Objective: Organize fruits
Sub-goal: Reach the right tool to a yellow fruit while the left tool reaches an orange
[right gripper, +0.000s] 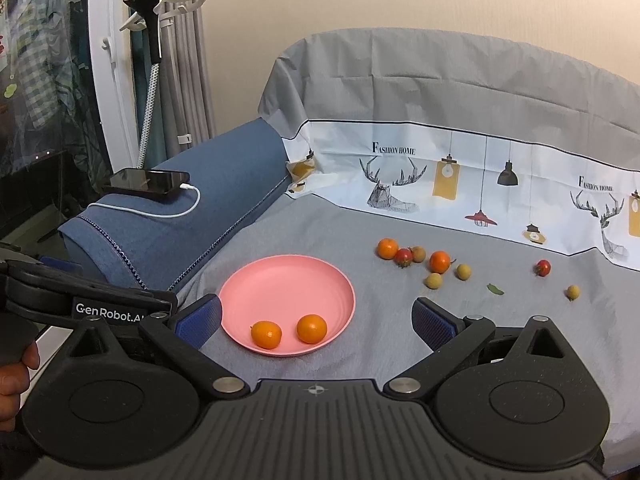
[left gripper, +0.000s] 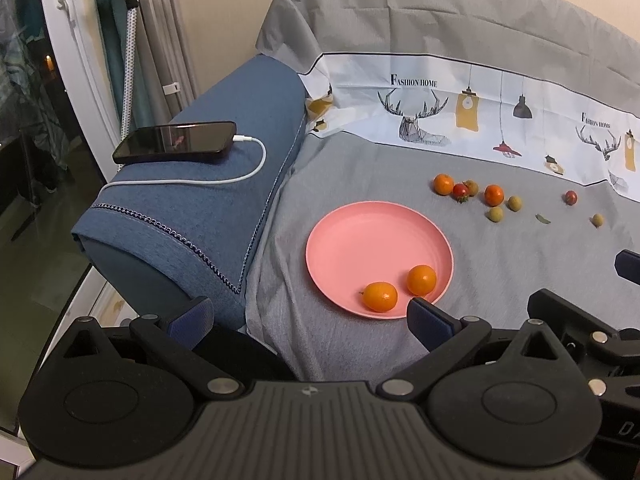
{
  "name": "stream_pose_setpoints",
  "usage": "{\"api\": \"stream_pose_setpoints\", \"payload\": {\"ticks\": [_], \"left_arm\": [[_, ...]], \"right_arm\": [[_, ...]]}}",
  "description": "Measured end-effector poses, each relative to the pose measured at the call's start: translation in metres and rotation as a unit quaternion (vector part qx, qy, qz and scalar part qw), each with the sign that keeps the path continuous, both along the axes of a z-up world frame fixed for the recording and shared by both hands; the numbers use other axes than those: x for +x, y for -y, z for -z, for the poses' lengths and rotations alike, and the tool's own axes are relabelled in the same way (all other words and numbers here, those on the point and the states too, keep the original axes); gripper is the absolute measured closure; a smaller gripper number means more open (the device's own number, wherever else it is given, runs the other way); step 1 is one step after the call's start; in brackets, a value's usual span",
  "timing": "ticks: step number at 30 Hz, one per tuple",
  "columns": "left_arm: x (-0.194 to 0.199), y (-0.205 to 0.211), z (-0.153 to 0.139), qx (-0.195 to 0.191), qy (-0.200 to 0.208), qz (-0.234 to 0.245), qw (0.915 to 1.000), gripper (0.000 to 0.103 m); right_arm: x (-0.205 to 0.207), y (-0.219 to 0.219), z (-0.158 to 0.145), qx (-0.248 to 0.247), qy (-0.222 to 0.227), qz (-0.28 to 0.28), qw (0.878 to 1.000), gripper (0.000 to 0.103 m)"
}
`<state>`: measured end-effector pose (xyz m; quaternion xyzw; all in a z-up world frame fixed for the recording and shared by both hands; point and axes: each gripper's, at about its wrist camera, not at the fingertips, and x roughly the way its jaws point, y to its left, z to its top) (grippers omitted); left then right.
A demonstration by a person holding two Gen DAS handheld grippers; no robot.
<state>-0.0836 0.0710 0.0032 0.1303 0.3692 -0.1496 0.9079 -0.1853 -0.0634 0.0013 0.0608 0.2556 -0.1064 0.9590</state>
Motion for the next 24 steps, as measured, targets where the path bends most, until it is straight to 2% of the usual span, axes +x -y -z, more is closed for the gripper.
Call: {"api": "stream_pose_setpoints", "payload": {"ticks": [7, 12, 17, 22, 24], "left_arm": [[0.011, 0.01, 0.005, 0.017, -0.007, 0.004, 0.9998, 0.0], [0.025, 0.029, 0.008, 0.027, -0.016, 0.011, 0.9994, 0.0], [0.05, 0.063, 0.012, 0.034, -0.037, 0.023, 0.9985, 0.0], [0.092, 0.11, 0.019, 0.018, -0.081, 0.049, 0.9953, 0.0], [0.112, 0.132, 0.024, 0.014, -0.087, 0.053, 0.9946, 0.0]], "right_arm": [[0.007, 0.011, 0.007, 0.014, -0.007, 0.023, 1.0, 0.002], [0.01, 0.035, 0.018, 0.041, -0.016, 0.058, 0.997, 0.002], [0.013, 0.065, 0.03, 0.05, -0.023, 0.093, 0.994, 0.001], [0.022, 0.113, 0.04, 0.056, -0.022, 0.14, 0.988, 0.001], [0.026, 0.137, 0.045, 0.047, -0.019, 0.163, 0.985, 0.001]]}}
